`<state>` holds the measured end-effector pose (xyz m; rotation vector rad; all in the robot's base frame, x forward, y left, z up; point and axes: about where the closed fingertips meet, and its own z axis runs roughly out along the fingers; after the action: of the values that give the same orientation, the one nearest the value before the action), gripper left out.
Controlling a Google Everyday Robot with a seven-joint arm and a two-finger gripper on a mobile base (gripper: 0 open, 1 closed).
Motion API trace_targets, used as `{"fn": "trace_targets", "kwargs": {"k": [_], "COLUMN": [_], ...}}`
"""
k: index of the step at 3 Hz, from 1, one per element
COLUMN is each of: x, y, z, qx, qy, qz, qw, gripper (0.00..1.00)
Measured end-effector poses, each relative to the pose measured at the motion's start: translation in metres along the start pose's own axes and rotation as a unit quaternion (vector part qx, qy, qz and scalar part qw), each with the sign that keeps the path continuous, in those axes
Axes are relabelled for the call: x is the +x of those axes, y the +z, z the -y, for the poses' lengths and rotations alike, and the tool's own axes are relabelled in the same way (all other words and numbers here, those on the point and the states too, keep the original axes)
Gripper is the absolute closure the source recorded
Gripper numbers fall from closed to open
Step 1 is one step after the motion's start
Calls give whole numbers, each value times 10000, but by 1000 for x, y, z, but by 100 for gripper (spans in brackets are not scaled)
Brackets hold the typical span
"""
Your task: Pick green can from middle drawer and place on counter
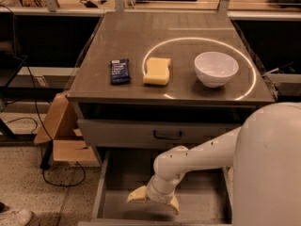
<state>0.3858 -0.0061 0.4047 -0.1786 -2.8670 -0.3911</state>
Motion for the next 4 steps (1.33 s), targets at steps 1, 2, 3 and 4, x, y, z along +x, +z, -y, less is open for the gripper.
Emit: {"fn": "trace_targets", "kwargs": {"k": [1,2,3,4], "x": [-4,-12,-21,-22], "y": [0,-6,-14,-14], "z": [3,9,11,9], "qx": [-85,-269,-433,-474], "qy": [249,628,858,899], "qz": [307,777,1068,1090], "qw": [9992,9946,9896,9888], "gripper": [0,0,0,0]}}
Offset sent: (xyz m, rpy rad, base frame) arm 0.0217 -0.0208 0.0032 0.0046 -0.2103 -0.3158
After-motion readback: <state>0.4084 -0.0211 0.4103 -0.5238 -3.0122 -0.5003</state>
